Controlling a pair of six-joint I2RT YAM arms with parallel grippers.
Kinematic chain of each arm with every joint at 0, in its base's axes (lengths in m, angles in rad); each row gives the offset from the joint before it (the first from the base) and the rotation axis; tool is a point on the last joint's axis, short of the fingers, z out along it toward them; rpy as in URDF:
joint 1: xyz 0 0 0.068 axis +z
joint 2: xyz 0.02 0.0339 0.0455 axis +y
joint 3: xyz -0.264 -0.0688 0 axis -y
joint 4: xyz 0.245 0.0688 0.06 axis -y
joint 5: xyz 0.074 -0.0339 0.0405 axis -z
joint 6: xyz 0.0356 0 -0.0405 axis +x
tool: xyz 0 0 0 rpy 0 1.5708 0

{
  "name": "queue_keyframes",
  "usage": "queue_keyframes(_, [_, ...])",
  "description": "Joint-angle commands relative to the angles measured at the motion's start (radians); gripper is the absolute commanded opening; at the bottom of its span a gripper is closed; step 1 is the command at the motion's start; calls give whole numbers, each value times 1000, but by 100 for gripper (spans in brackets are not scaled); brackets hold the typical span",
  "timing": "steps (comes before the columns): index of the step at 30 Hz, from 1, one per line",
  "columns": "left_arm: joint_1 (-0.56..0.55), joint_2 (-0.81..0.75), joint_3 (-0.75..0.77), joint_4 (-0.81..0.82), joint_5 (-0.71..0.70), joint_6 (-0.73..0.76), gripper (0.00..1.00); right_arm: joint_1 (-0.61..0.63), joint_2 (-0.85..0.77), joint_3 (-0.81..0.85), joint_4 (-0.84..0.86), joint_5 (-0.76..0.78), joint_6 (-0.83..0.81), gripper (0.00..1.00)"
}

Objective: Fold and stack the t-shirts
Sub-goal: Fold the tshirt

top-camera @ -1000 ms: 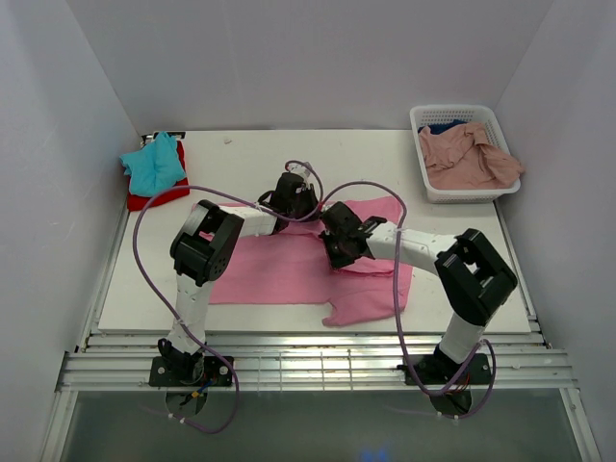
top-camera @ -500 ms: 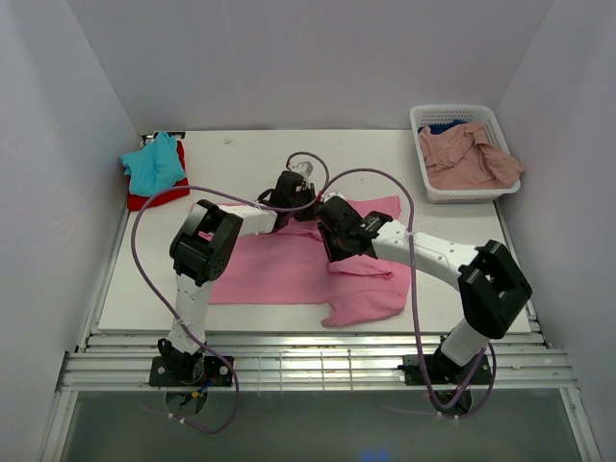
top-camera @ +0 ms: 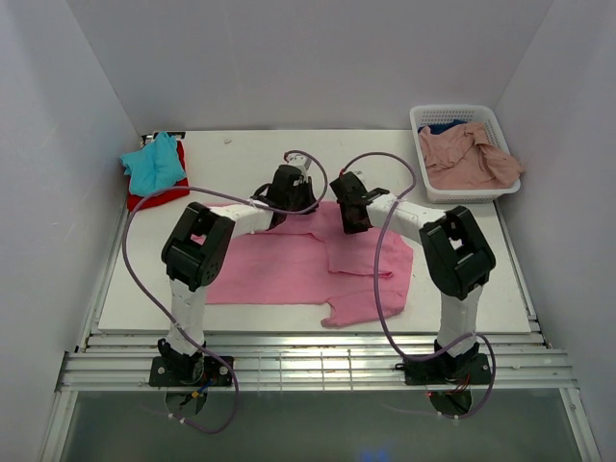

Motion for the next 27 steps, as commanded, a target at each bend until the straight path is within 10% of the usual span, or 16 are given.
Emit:
queue_keyframes(1, [2,-171,-7,24,-120,54,0,-53,59,93,40,-22,-24,8])
queue_keyframes(11, [37,-344,-134,-190,-462,80,0,-130,179,161,36,-52,-52,8])
queue_keyframes(27, [237,-303,-281,-285,-550,5,0,-254,262,156,-44,-65,-20,8])
